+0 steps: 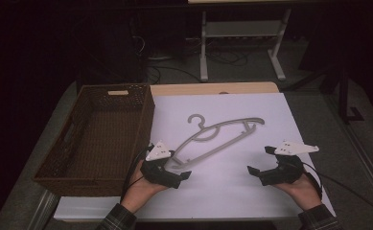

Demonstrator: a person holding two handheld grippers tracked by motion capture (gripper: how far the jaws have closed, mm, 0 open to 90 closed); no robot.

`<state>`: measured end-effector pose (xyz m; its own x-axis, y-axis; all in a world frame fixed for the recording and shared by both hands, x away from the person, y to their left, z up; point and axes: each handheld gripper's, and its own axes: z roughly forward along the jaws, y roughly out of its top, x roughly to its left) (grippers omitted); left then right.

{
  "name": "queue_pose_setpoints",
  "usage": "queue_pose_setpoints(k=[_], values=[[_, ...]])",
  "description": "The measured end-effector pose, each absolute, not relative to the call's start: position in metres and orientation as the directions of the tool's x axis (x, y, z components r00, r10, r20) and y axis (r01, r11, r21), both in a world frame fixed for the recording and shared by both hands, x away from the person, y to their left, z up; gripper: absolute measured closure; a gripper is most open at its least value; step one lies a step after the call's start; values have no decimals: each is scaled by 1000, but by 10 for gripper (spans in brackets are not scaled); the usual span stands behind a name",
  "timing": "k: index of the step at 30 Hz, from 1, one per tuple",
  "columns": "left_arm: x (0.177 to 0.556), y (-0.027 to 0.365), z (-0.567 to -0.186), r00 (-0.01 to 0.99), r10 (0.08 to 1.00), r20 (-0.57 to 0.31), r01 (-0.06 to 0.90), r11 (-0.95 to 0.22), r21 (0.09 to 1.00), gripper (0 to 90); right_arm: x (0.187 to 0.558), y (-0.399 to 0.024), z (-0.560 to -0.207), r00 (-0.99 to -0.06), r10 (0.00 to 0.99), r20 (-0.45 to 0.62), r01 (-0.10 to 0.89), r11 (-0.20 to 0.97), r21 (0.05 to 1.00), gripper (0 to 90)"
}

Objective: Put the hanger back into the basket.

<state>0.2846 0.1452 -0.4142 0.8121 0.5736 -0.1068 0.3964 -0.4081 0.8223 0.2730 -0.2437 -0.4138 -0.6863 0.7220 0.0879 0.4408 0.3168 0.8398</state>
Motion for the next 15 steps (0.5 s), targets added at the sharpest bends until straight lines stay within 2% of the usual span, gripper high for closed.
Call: queue_pose_setpoints(k=[9,15], values=[[285,145,-415,812,576,-97,391,-413,822,59,282,-235,-406,-695,713,96,449,326,832,73],[286,146,-414,812,576,-94,390,-415,822,59,291,-229,-402,-706,700,108,455,331,827,148]])
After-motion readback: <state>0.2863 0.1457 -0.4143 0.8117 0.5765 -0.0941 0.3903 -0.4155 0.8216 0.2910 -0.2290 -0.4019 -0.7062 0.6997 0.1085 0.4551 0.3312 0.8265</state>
